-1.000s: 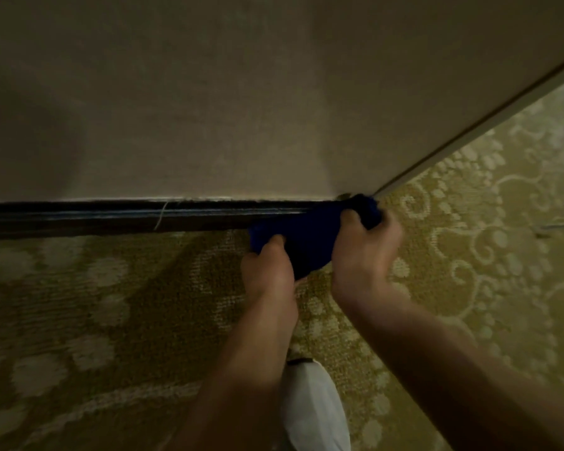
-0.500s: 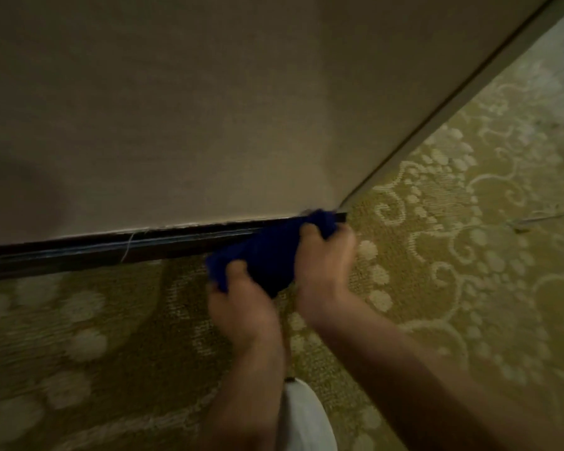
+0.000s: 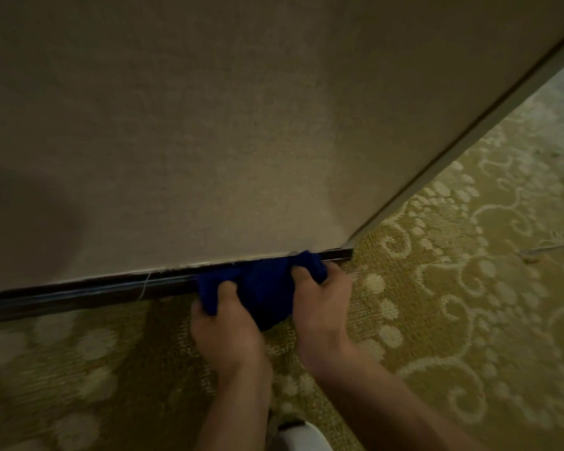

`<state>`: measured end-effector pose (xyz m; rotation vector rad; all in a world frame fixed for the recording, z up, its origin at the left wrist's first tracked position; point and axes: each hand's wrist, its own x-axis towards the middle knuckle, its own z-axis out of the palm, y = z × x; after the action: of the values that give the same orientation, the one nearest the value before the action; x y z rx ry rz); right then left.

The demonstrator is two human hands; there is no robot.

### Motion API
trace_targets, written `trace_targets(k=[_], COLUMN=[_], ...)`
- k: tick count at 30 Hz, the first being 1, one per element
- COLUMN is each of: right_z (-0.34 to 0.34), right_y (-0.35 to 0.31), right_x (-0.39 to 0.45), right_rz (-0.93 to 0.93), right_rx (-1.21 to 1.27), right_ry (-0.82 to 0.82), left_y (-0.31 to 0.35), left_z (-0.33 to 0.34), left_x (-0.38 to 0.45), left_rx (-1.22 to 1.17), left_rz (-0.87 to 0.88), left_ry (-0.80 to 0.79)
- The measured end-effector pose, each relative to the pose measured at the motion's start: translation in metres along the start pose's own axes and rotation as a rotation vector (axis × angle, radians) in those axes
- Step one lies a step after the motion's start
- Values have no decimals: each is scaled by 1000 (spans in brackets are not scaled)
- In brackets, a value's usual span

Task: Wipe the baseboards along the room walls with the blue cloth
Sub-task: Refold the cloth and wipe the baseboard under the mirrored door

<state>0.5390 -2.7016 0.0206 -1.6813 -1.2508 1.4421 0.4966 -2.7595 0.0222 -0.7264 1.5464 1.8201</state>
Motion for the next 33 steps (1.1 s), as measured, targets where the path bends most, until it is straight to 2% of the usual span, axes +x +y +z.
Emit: trace_targets(k=[3,8,11,15,18,22,25,28,30,31,33], right_z=[-9,-24,3,21,0,-31,-31,-9,6,11,13], right_y=[1,-15,-10,5,5,-10,-13,10,28,36,46], right_x=[5,28,12,-19,-8,31,34,15,2,-3,-6], right_rz=[9,131,64,-58,-71,15,5,88,292,391,510], right_rx=[-28,120,20,-74,-74,-60,-82,41,266,357,472], right_ry=[-14,262,241,58,7,237,269,108,-111,-192,-280], left_y=[-4,-2,12,13,0,-14,-11,-4,2,6,13], left_z=[2,5,-11,-28,-16,6,9,-7,-25,-34,-50], left_x=[-1,-11,-2,4,-1,-12,-11,-5,6,12,18], left_rx=[49,260,210,67,137,290,241,123,56,45,54], left_rz=[27,-163,-194,-107,-68,-204,-228,-131,-98,-94,-80], left_ry=[7,-308,-180,23,-26,-279,-221,-7,148,187,170])
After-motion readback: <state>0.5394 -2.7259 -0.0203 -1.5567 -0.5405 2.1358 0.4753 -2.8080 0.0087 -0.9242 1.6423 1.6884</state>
